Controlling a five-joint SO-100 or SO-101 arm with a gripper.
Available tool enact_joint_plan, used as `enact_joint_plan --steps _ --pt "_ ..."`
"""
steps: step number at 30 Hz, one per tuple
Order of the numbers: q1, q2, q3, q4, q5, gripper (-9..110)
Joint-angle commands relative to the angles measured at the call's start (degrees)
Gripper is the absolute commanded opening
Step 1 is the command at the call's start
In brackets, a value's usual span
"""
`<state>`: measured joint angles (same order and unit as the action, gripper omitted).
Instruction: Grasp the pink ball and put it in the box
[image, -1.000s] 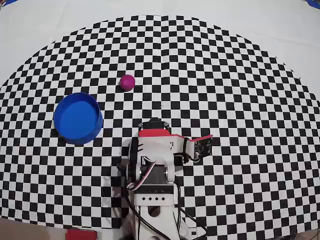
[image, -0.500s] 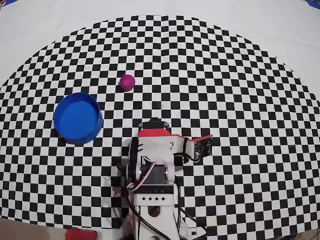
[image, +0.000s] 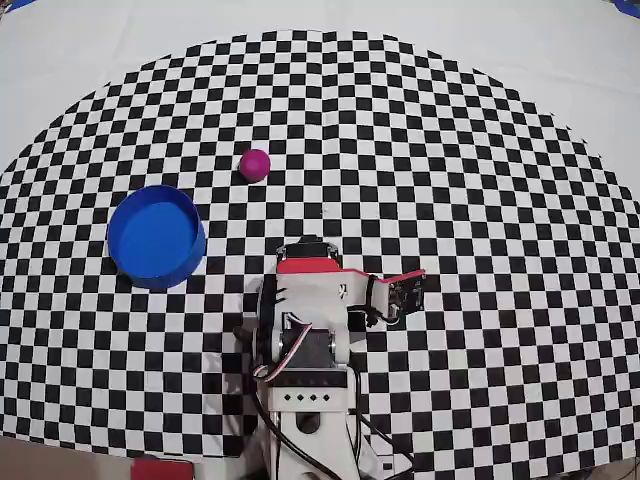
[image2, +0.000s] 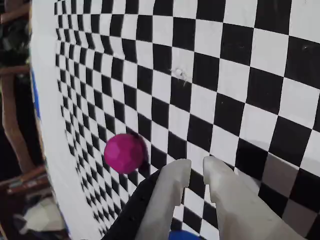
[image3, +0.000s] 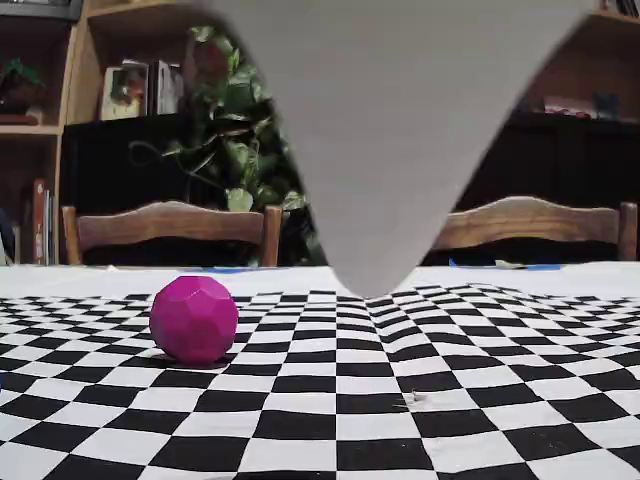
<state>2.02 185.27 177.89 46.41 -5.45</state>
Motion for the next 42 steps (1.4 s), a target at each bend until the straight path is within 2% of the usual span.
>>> enact_joint_plan --steps 1,15,17,19,20,22,29,37,42 --pt "-0.18 1.05 0.35 -2.37 -0.35 0" --pt "-0.09 1.05 0.44 -26.54 -2.11 1" --pt "-0.18 1.05 0.44 -28.56 -6.86 1" --pt "-0.09 1.05 0.44 -29.09 -14.33 8" --pt "-0.09 1.05 0.44 -29.44 -24.70 13" --pt "0.00 1.05 0.44 -29.53 -32.34 19" --pt "-0.09 1.05 0.44 -31.73 -61.26 23" --pt "0.00 1.05 0.44 -36.39 -81.47 25" --pt "-0.18 0.26 0.44 -36.65 -85.61 25"
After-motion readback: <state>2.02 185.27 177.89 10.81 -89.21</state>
